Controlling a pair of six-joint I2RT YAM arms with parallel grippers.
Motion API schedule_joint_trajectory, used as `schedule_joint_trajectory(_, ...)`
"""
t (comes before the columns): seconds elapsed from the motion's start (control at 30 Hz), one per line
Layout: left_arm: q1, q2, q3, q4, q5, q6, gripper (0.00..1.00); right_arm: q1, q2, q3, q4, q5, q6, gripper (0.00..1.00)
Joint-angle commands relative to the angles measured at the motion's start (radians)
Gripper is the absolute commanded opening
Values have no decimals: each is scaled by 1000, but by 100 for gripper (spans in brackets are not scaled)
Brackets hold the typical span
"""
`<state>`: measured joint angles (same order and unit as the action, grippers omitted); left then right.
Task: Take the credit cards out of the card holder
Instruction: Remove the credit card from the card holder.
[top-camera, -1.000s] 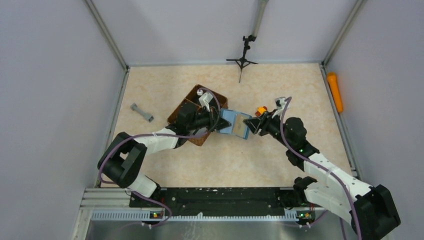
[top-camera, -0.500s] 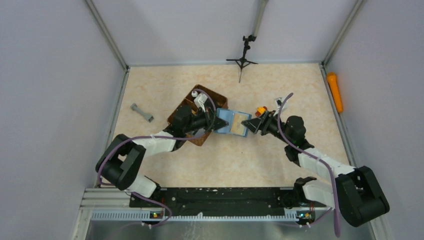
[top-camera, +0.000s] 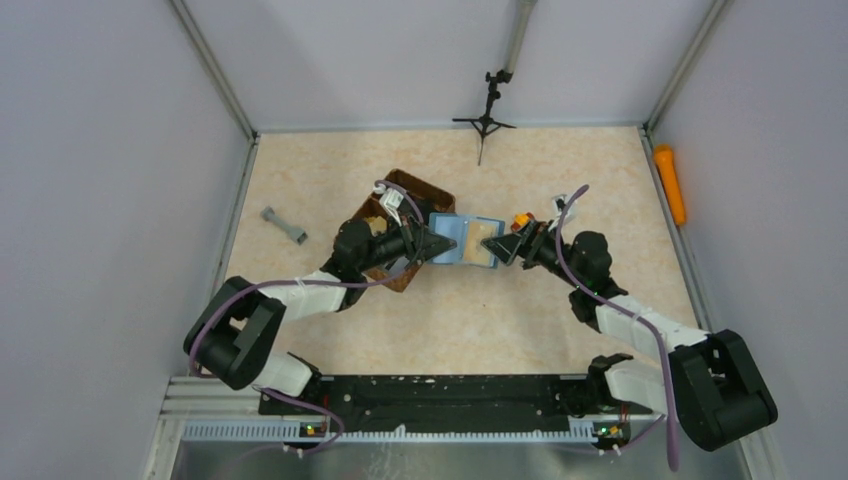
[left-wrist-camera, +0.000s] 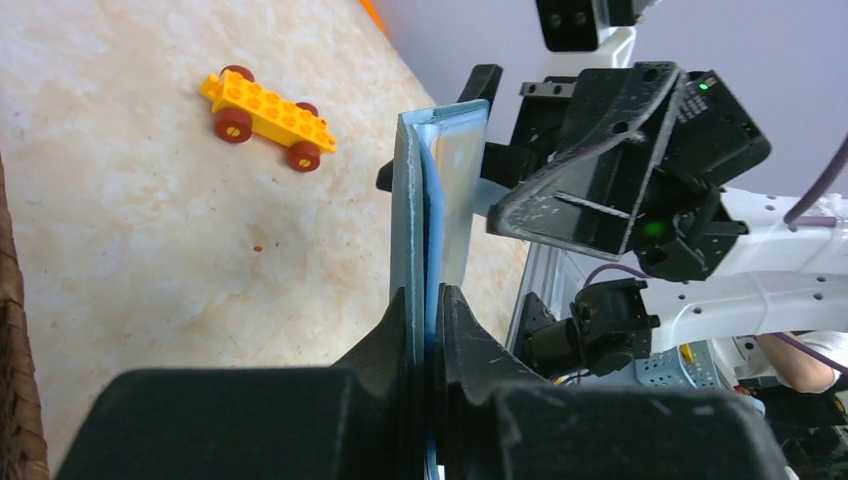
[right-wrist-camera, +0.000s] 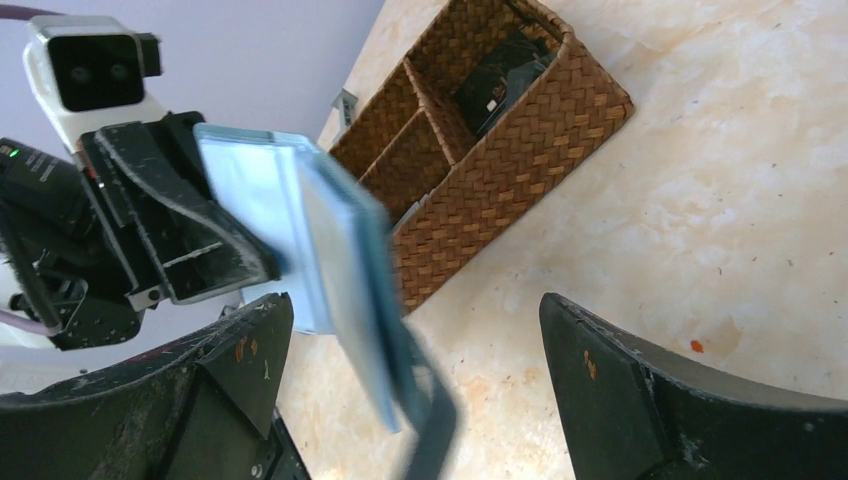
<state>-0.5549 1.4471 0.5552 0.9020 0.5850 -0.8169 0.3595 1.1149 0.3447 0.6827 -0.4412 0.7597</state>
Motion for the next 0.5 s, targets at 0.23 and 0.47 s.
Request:
schedule_joint_trajectory(0.23, 17, -72, -29, 176, 11, -27, 0, -33, -25, -43, 112, -22, 14, 89)
schedule_joint_trajectory(0.47, 25, -55, -28, 190, 20, -44, 0, -34, -73, -84, 232, -77, 42, 47)
